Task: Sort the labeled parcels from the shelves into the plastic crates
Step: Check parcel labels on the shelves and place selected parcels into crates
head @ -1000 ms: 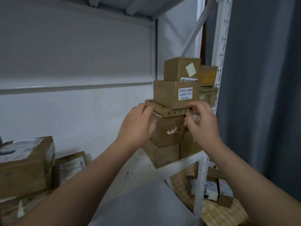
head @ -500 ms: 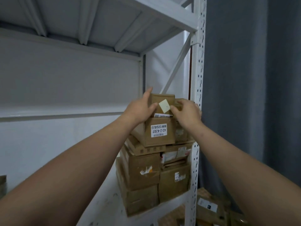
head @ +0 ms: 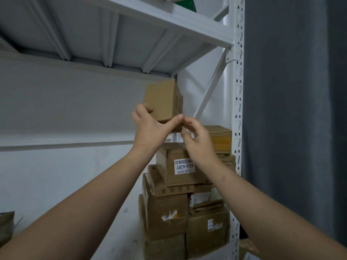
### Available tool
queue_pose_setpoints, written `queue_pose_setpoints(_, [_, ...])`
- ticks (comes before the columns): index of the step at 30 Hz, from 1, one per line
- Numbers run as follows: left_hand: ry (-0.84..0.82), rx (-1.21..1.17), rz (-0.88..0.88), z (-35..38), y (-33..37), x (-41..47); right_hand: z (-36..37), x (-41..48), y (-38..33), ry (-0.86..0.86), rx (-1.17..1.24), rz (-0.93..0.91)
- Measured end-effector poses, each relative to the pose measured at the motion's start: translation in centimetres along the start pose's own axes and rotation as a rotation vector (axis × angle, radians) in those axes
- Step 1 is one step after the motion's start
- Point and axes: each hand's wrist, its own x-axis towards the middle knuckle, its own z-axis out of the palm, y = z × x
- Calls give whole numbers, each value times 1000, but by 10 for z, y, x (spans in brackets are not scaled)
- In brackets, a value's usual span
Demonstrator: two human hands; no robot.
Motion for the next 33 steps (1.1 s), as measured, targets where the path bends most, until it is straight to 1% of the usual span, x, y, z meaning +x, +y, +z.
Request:
queue_pose_setpoints(2, [43,-20,-16,-11,-9,3,10,0,-4,-35,86,-5])
queue_pose_setpoints(3, [50,-58,-25,-16,-14,4,16,0,-5,-23,121,5])
queue_pose_setpoints(5, [37,-214,-60,-28,-22,3,26,3,-8,58,168,46])
queue_pose_setpoints(7, [28,-404,-109,-41,-27,-3,34,6,-14,111,207,127])
queue_pose_setpoints(9, [-20,-534,-201,-52,-29,-9,40,9,-19,42,303,236])
queue_pose_setpoints(11, [-95,-645,-310,-63,-32,-13,48,9,-23,-95,408,334])
queue_pose_setpoints(13, [-124,-617,-344,-74,-38,-15,60,7,-25,-151,515,354])
queue_pose_setpoints(15, [-122,-453,-285,-85,-46,-14,71,6,-27,-107,602,295])
queue_pose_setpoints(17, [-101,-364,-189,-95,-54,-15,80,6,-34,-48,578,218])
queue_pose_setpoints(20, [-123,-375,-125,-109,-55,-17,92,4,-45,-16,486,149])
queue_pose_setpoints(24, [-228,-384,-129,-124,-51,-18,107,-2,-57,16,332,127])
queue_pose_setpoints(28, [-203,-422,-122,-139,-57,-18,114,-9,-64,51,355,122])
queue_pose_setpoints(33, [-208,-415,-91,-154,-60,-23,122,-19,-75,29,364,120])
